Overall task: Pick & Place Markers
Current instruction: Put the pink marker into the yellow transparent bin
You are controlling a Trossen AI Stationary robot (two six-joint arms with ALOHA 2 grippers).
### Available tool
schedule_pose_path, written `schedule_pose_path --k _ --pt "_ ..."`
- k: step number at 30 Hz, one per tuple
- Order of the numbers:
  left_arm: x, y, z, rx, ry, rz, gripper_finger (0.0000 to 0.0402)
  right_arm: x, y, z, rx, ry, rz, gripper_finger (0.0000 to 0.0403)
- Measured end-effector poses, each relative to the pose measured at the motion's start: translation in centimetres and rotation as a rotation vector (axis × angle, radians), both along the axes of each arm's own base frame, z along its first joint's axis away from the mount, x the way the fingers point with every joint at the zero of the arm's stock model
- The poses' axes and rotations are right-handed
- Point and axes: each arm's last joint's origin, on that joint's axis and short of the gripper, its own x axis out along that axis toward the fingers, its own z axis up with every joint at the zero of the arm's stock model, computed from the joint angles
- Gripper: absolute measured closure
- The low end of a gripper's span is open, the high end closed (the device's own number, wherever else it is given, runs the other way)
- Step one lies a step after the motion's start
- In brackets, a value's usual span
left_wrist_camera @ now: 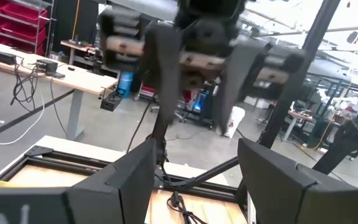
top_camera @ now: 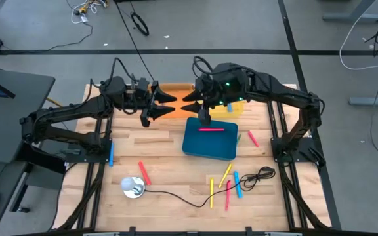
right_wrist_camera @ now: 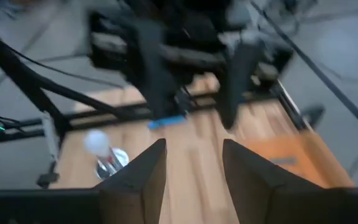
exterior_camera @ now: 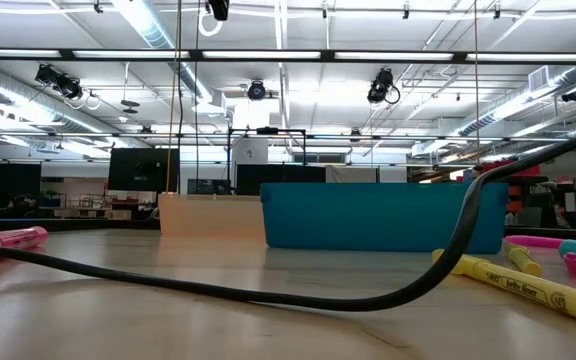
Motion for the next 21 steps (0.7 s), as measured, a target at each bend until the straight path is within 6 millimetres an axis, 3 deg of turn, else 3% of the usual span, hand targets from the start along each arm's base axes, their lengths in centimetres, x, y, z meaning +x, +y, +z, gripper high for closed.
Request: schedule_pose_path --k 7,14,21 --pt "0.1 -0.2 0.0 0.001 0.003 0.001 0.017 0.6 2.0 1.3 -0.002 -0.149 0.145 0.0246" --pt "0.1 -1.0 0.0 -0.059 0.012 0.048 0.017 0.7 2.2 1.8 -0.007 -0.2 0.151 0.0246" --pt "-0.1 -2.6 -0.1 -0.119 0.221 0.154 0.017 0.8 2.2 1.9 -0.01 -0.212 0.152 0.0246"
